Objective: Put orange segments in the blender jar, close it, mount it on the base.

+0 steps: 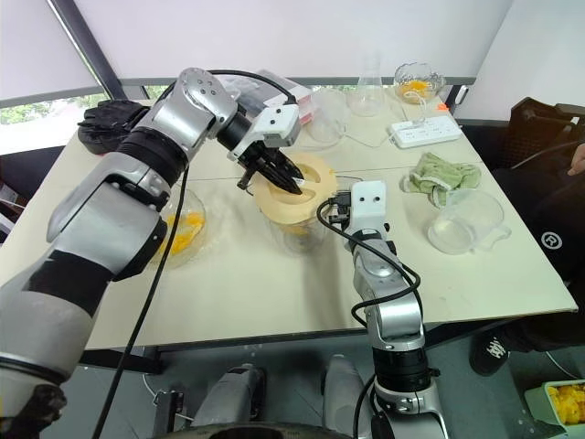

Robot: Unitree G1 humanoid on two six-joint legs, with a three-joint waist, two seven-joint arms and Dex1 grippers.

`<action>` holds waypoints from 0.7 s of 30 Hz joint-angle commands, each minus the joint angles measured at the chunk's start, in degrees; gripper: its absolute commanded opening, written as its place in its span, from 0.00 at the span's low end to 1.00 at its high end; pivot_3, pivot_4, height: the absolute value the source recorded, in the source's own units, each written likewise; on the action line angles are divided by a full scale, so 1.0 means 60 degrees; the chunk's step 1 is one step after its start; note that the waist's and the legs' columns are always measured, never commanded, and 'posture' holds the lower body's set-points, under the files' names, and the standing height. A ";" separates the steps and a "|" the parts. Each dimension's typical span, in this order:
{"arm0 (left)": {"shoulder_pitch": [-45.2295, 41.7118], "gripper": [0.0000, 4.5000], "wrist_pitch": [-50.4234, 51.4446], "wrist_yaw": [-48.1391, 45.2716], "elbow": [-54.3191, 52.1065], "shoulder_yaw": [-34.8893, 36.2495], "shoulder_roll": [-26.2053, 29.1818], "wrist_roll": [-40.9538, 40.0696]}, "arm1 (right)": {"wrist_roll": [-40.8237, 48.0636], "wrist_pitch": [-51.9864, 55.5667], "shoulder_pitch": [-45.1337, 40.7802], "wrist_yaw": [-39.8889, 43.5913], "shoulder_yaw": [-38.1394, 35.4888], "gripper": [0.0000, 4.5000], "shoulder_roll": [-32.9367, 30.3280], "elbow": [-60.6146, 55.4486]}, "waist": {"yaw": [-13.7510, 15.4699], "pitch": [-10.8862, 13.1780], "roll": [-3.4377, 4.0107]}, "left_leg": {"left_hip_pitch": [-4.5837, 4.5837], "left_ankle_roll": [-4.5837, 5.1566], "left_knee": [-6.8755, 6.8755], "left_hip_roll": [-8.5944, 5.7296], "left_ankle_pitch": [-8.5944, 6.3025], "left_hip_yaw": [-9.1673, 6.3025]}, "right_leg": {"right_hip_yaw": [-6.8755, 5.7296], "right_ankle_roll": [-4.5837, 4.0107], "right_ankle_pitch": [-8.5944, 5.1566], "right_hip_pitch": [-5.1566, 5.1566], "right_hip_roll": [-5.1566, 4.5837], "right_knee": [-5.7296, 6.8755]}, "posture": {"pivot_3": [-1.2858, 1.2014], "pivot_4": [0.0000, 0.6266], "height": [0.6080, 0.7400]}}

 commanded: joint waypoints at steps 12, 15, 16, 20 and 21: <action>0.0601 0.06 0.6170 0.2273 -0.0868 0.0856 0.0163 0.1594 | -0.0070 -0.0530 -0.0562 -0.0097 -0.0475 0.24 -0.0152 -0.0261 | 0.0019 0.0001 0.0002 | -0.0010 -0.0001 -0.0004 -0.0005 -0.0001 -0.0008 | -0.0005 0.0035 0.0002 -0.0002 -0.0002 -0.0003 | 0.52 0.24 1.00; 0.0681 0.06 0.7134 0.2250 -0.1899 0.1049 0.0298 0.1485 | -0.0040 -0.0629 -0.0699 -0.0008 -0.0461 0.24 -0.0190 -0.0072 | 0.0007 0.0004 0.0002 | -0.0016 -0.0001 -0.0016 -0.0005 -0.0001 -0.0008 | -0.0005 0.0038 -0.0001 -0.0012 -0.0002 -0.0006 | 0.52 0.24 1.00; 0.0736 0.06 0.7378 0.2226 -0.2227 0.1097 0.0346 0.1473 | -0.0035 -0.0665 -0.0738 0.0020 -0.0459 0.24 -0.0197 -0.0010 | -0.0001 0.0007 0.0001 | -0.0023 -0.0001 -0.0019 -0.0005 -0.0001 -0.0008 | -0.0005 0.0038 -0.0001 -0.0021 -0.0003 -0.0006 | 0.52 0.24 1.00; 0.1104 0.06 0.7780 0.2221 -0.3377 0.1222 0.0561 0.1408 | -0.0049 -0.0767 -0.0812 0.0118 -0.0456 0.24 -0.0212 0.0147 | -0.0013 0.0014 0.0009 | -0.0031 -0.0001 -0.0028 -0.0004 -0.0003 -0.0007 | -0.0004 0.0035 -0.0004 -0.0038 -0.0002 -0.0004 | 0.52 0.24 1.00; 0.1195 0.06 0.7770 0.2250 -0.3616 0.1253 0.0617 0.1391 | -0.0052 -0.0782 -0.0825 0.0140 -0.0456 0.24 -0.0218 0.0170 | -0.0015 0.0015 0.0011 | -0.0031 -0.0001 -0.0030 -0.0004 -0.0002 -0.0007 | -0.0004 0.0034 -0.0004 -0.0040 -0.0002 -0.0004 | 0.52 0.24 1.00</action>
